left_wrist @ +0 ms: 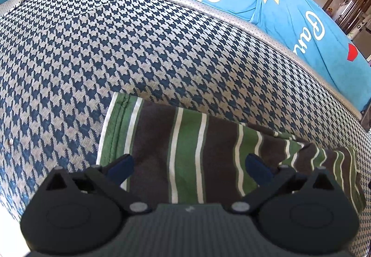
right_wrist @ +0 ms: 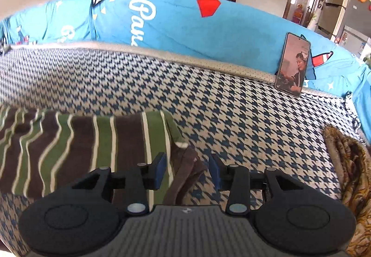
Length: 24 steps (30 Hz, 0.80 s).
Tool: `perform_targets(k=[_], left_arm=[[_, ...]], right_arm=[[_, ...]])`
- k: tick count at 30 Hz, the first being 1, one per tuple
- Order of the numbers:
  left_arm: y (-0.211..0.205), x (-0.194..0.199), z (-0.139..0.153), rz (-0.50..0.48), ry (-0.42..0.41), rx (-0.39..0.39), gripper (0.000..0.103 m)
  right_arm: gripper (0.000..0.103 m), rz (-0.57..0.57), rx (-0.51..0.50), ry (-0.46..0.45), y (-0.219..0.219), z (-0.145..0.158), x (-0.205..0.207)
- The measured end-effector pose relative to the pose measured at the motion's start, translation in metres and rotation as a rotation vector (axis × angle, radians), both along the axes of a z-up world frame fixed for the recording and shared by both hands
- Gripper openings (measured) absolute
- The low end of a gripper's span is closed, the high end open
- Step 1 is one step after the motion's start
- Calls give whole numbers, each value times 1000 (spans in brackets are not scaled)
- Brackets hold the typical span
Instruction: Fold clothes
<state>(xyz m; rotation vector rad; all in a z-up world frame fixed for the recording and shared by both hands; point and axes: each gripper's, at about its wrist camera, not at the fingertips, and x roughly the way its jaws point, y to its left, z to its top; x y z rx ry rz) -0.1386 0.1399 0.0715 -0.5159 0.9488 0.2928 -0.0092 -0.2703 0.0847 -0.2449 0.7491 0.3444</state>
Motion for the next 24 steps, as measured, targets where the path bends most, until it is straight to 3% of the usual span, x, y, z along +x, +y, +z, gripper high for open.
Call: perform_targets(k=[3, 7, 15, 19, 22, 24], left_arm=[[-3, -15, 9, 0, -2, -23, 103], [-7, -10, 7, -5, -3, -19, 103], [-4, 18, -10, -5, 15, -18, 103], [-1, 13, -12, -10, 20, -18, 103], [-1, 14, -14, -15, 22, -15, 103], [-3, 18, -15, -17, 23, -15, 103]], right_arm=[[43, 4, 74, 15, 2, -2, 14], [45, 27, 68, -24, 16, -14, 35], [52, 73, 143, 49, 26, -43, 78], [54, 135, 96, 65, 36, -55, 82], [43, 159, 83, 49, 40, -56, 80], [25, 183, 79, 42, 43, -55, 76]])
